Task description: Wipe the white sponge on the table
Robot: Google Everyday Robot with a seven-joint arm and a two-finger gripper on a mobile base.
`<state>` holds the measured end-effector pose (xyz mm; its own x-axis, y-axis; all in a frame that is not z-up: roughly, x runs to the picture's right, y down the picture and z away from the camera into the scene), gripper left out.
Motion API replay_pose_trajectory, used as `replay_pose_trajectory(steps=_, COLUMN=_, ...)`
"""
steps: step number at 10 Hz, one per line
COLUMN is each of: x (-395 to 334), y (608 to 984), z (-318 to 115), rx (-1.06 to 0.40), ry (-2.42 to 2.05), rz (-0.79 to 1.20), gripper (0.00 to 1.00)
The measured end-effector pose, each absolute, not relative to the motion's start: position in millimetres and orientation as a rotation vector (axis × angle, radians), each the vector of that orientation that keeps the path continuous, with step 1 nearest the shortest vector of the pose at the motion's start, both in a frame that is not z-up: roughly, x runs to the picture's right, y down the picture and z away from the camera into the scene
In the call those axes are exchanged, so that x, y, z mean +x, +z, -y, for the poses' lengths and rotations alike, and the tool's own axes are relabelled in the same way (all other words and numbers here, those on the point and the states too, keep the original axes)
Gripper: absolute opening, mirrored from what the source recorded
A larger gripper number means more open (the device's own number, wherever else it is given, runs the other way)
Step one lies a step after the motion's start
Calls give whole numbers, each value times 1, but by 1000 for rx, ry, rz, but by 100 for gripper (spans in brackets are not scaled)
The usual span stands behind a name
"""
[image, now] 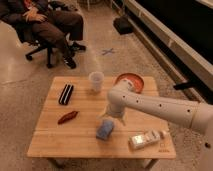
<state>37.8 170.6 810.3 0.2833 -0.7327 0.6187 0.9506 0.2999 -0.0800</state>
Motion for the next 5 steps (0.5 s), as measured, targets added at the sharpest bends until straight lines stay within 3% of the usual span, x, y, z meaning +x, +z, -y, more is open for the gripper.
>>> replay_pose_trajectory(steps=5, x=37, y=821, z=-177, rx=-482, ry=-1202, rz=522, gripper=80)
